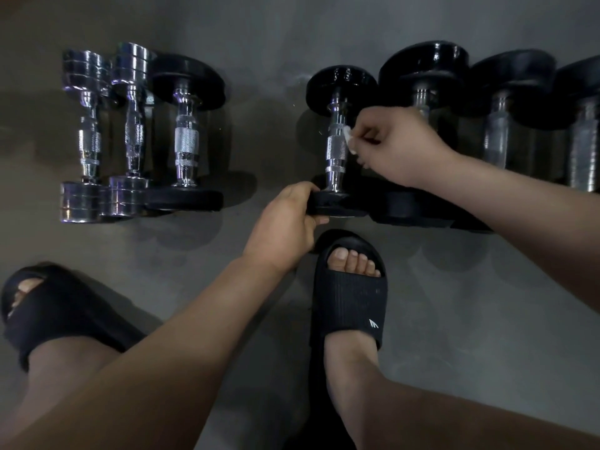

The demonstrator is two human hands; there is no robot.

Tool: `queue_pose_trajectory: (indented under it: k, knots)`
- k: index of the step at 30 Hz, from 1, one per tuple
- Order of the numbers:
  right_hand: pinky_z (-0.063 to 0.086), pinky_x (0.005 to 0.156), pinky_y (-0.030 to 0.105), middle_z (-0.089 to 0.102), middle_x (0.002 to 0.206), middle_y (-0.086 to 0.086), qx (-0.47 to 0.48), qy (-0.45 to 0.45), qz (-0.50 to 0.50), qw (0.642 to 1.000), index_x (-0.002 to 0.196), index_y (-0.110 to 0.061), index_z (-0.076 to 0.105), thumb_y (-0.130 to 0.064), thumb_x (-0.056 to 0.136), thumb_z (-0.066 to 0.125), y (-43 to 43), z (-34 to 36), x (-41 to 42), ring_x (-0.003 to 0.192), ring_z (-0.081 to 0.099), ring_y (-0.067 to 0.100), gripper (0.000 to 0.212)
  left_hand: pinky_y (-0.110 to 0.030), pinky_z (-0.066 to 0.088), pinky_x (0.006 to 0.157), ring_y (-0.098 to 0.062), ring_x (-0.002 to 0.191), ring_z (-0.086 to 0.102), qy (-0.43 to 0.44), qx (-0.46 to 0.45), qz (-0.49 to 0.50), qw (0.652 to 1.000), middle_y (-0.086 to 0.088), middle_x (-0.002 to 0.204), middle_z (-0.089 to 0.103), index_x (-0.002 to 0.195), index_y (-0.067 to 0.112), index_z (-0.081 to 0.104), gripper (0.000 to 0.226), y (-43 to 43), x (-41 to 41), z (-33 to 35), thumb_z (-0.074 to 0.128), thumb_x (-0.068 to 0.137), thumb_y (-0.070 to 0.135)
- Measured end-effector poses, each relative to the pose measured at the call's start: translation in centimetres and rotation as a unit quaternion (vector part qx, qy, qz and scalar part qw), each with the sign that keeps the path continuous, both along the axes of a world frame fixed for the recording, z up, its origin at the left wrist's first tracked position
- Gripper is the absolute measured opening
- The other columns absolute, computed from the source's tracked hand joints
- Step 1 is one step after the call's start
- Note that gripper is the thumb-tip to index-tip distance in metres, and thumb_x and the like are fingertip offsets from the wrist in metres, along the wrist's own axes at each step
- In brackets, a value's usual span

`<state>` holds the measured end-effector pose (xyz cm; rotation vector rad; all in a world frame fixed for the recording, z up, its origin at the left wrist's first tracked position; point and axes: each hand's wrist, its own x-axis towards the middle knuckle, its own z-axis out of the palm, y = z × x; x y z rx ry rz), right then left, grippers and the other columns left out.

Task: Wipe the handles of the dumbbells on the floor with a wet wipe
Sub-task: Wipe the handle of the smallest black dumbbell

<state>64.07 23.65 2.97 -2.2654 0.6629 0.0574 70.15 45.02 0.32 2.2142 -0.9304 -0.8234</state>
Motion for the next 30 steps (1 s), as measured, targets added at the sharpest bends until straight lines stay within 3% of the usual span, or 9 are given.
queue_pose_trajectory:
  k: [5,7,9,12,15,18,21,27,30]
  knots:
    - [0.053,0.078,0.041,0.069,0.09,0.009,-0.132,-0.048,0.083,0.987,0.096,-0.011,0.075,-0.023,0.095,0.059,-0.4,0.4,1.6,0.084,0.065,0.025,0.02,-0.038,0.053,0.093,-0.025,0.107,0.063,0.012,-0.016,0.015,1.0,-0.008,0.116,0.065,0.121,0.012,0.061,0.037,-0.4,-0.8,0.1,0.061,0.084,0.011]
    - [0.051,0.066,0.04,0.062,0.087,0.016,-0.195,-0.054,0.159,0.966,0.091,-0.004,0.075,-0.015,0.094,0.056,0.0,0.3,2.3,0.074,0.06,0.032,0.022,-0.041,0.053,0.092,-0.028,0.108,0.062,0.005,-0.016,0.027,0.999,-0.012,0.116,0.064,0.121,0.008,0.062,0.037,-0.6,-1.3,0.3,0.064,0.084,0.006]
    - [0.041,0.054,0.037,0.051,0.081,0.015,-0.229,-0.041,0.215,0.948,0.082,0.001,0.07,-0.004,0.09,0.056,0.2,0.2,2.8,0.066,0.048,0.028,0.017,-0.041,0.052,0.092,-0.028,0.108,0.061,0.0,-0.012,0.032,0.999,-0.013,0.116,0.064,0.12,0.007,0.062,0.036,-0.7,-1.4,0.3,0.066,0.085,0.003]
    - [0.042,0.058,0.041,0.05,0.089,0.015,-0.25,-0.009,0.268,0.93,0.094,0.001,0.069,0.002,0.09,0.056,0.2,0.5,3.5,0.075,0.049,0.033,0.014,-0.042,0.053,0.091,-0.028,0.107,0.061,0.001,-0.012,0.027,1.0,-0.012,0.115,0.064,0.119,0.007,0.062,0.034,-0.7,-1.2,0.2,0.066,0.086,0.004]
    - [0.051,0.069,0.047,0.059,0.101,0.02,-0.233,-0.02,0.252,0.939,0.108,-0.002,0.068,-0.005,0.095,0.055,-0.6,0.6,2.7,0.085,0.059,0.04,0.019,-0.038,0.05,0.091,-0.025,0.107,0.061,0.0,-0.008,0.023,1.0,-0.009,0.116,0.065,0.12,0.01,0.062,0.034,-0.6,-0.8,0.2,0.07,0.087,0.009]
    - [0.052,0.072,0.042,0.062,0.098,0.017,-0.214,-0.038,0.194,0.956,0.104,-0.005,0.066,-0.013,0.098,0.056,-1.4,0.5,1.2,0.083,0.062,0.038,0.015,-0.036,0.049,0.092,-0.024,0.107,0.061,-0.001,-0.016,0.034,0.999,-0.008,0.116,0.065,0.121,0.011,0.063,0.036,-0.5,-0.9,0.2,0.071,0.086,0.009]
    - [0.052,0.069,0.043,0.06,0.095,0.016,-0.214,-0.033,0.214,0.953,0.1,-0.004,0.065,-0.018,0.099,0.052,-1.2,0.4,0.6,0.08,0.061,0.037,0.019,-0.031,0.048,0.091,-0.023,0.107,0.061,-0.003,-0.021,0.053,0.998,-0.006,0.116,0.066,0.121,0.012,0.063,0.038,-0.5,-1.3,-0.1,0.072,0.085,0.007]
    - [0.053,0.069,0.047,0.06,0.093,0.019,-0.237,-0.042,0.22,0.945,0.1,-0.001,0.068,-0.007,0.096,0.053,-2.0,0.8,1.8,0.082,0.061,0.038,0.017,-0.021,0.043,0.088,-0.018,0.106,0.06,0.002,-0.029,0.056,0.998,-0.004,0.115,0.066,0.12,0.013,0.064,0.038,-0.4,-1.2,0.0,0.074,0.084,0.01]
    - [0.054,0.069,0.044,0.061,0.095,0.018,-0.216,-0.047,0.207,0.953,0.099,-0.001,0.069,-0.007,0.095,0.056,-0.8,0.8,1.8,0.08,0.061,0.035,0.015,-0.026,0.046,0.092,-0.019,0.107,0.059,0.015,-0.04,0.045,0.998,-0.005,0.12,0.062,0.123,0.011,0.061,0.039,-0.2,-1.2,-0.3,0.073,0.086,0.009]
